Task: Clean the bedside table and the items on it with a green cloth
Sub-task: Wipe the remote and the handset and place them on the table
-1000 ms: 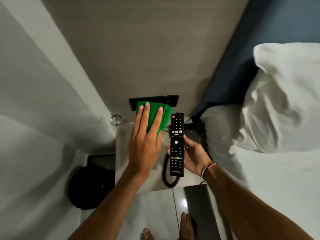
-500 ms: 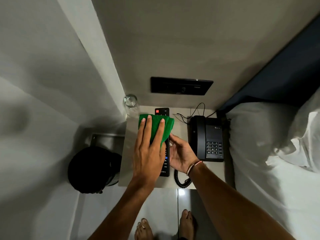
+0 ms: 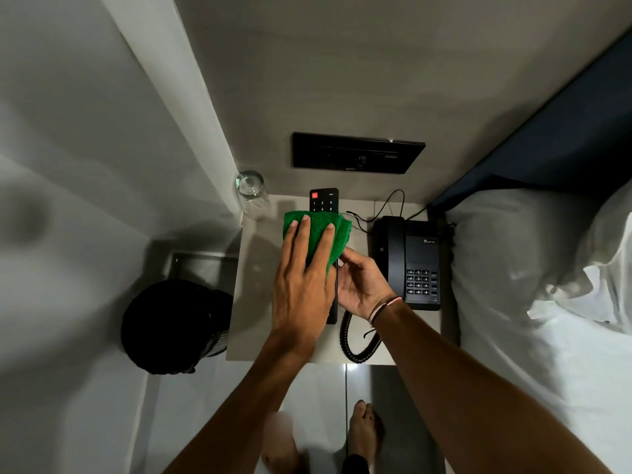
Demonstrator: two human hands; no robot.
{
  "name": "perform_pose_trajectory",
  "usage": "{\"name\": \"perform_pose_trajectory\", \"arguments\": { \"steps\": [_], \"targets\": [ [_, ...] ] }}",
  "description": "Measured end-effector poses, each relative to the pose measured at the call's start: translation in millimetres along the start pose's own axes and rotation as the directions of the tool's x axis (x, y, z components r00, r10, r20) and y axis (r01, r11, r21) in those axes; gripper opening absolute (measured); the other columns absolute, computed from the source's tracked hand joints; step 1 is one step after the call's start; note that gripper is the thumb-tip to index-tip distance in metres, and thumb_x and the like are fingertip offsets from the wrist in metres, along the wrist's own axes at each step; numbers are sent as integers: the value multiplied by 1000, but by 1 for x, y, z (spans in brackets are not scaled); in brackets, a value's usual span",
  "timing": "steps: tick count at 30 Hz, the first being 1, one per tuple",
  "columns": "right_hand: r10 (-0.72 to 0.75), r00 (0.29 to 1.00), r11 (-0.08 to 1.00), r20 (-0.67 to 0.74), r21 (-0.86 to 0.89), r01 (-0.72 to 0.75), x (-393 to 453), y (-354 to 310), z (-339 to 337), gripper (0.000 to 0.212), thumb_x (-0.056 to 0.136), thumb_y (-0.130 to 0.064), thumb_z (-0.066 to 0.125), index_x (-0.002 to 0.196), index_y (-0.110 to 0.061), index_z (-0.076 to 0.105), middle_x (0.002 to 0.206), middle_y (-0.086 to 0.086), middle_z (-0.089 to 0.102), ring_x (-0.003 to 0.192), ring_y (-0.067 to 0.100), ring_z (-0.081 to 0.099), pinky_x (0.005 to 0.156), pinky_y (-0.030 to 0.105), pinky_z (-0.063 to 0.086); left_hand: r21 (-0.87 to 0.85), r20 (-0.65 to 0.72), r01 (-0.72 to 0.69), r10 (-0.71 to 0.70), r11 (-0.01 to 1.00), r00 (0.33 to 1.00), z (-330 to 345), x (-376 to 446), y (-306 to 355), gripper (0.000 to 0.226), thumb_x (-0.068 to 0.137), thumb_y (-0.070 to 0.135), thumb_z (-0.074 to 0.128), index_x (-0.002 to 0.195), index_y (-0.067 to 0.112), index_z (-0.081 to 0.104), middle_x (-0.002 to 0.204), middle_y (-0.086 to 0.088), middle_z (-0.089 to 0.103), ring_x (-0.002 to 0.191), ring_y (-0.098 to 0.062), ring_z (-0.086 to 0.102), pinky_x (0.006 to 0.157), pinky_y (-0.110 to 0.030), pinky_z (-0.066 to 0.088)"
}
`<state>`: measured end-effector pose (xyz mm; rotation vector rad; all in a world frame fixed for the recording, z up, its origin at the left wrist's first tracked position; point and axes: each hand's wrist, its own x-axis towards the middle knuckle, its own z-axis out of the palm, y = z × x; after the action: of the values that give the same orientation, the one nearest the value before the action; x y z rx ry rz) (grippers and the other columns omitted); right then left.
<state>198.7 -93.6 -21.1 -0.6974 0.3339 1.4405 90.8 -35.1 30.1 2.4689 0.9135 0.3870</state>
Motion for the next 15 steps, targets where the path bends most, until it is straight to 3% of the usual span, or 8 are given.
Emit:
{"name": "perform_pose_trajectory", "arguments": {
  "steps": [3,6,8,12,15],
  "targets": [
    [-53,998,998,-29,44,54,4,-7,1,39,90,-18,53,123,1,58,108,18,70,97,28,71,97,38,52,18,8,-47,47,999,999,3,-11,-1,59,85,9,64,143,10,50,152,-21,40,143,-39,33,106,-54,45],
    [-71,997,997,-27,6,71,8,-13,0,46,91,-23,55,132,0,52,120,21,63,113,31,60,114,43,37,14,31,-63,63,998,998,4,-28,-2,52,89,17,53,141,8,53,151,-21,42,143,-38,35,105,-52,47],
    [-49,999,999,-18,5,49,9,-15,-1,49,90,-27,59,132,-1,53,120,21,62,116,32,58,116,44,33,-2,31,-70,70,998,997,5,-38,-3,47,95,22,45,138,7,55,150,-22,44,142,-38,36,102,-51,50],
    [-25,999,999,-48,24,27,11,-15,-4,44,89,-34,60,120,-4,65,106,16,70,95,30,70,89,42,57,11,-12,-133,133,991,991,7,-52,-6,46,105,28,33,132,4,60,144,-23,49,138,-39,42,100,-48,52],
    [-63,995,998,-77,-25,61,12,-21,-4,53,89,-38,58,134,-10,53,108,16,68,95,28,67,92,41,55,29,-18,-196,197,980,980,8,-61,-11,45,105,25,32,129,4,63,142,-23,52,136,-39,46,99,-47,53]
  ]
}}
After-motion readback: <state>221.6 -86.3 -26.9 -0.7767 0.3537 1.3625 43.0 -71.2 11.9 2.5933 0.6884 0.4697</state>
